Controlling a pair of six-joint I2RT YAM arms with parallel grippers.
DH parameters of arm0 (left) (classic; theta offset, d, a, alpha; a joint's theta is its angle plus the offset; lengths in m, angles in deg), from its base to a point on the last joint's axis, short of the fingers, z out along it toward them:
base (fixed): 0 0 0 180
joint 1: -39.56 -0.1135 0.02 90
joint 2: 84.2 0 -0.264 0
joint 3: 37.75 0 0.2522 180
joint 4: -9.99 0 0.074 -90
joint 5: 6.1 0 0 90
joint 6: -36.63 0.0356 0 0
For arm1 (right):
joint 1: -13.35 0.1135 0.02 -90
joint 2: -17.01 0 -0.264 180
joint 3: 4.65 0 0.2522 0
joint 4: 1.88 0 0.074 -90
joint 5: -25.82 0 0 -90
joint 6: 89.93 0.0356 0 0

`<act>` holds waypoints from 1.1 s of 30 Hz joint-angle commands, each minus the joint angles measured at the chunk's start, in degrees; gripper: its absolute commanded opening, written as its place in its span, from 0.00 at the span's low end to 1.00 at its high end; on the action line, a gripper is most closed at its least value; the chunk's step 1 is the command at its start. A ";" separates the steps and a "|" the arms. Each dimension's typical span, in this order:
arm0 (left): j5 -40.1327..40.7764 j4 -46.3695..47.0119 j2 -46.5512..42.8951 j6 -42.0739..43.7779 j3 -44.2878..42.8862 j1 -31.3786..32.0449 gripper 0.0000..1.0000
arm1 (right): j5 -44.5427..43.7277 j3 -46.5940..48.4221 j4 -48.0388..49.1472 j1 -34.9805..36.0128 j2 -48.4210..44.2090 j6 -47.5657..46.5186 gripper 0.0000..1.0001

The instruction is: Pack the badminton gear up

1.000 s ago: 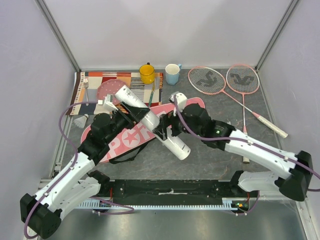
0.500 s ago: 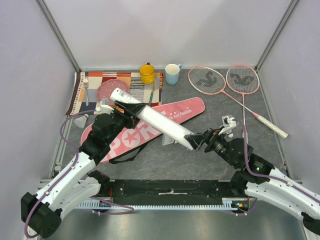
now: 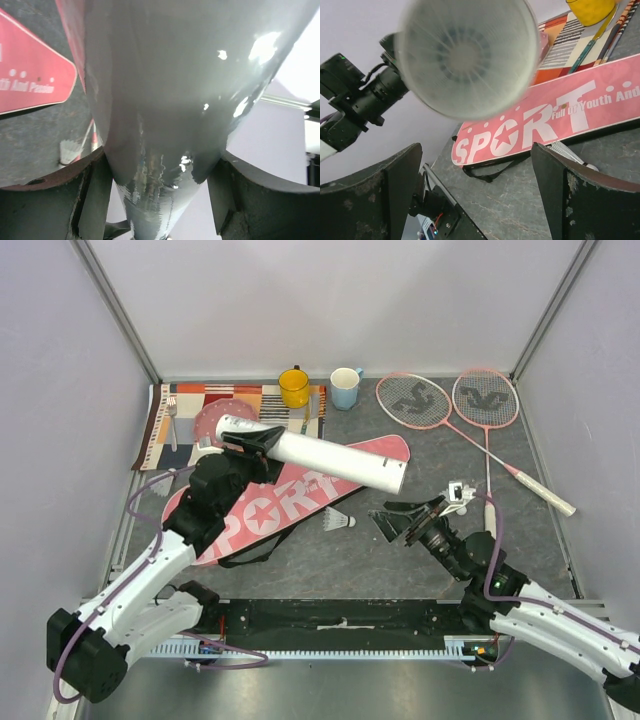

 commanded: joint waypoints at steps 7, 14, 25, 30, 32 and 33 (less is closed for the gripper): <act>2.53 3.24 1.12 -7.20 -5.57 -0.30 0.45 | -2.59 -0.96 30.34 0.67 11.47 -1.62 0.98; 2.09 5.34 0.59 -7.73 -3.64 -0.30 0.46 | -9.17 2.40 32.53 0.59 15.00 -4.09 0.98; 0.16 7.02 -0.29 -8.52 -1.71 -0.30 0.46 | -12.07 8.54 38.88 0.59 22.12 -5.33 0.98; -1.33 7.81 -0.90 -8.35 -1.00 -0.21 0.47 | -18.13 9.96 37.11 0.59 23.97 -2.27 0.98; -1.60 8.07 -1.25 -8.52 -0.30 -0.21 0.47 | -19.55 9.87 38.59 0.67 24.84 -1.81 0.98; -1.78 8.16 -1.43 -8.69 -0.12 -0.21 0.47 | -19.29 10.57 38.87 0.67 25.28 -2.16 0.98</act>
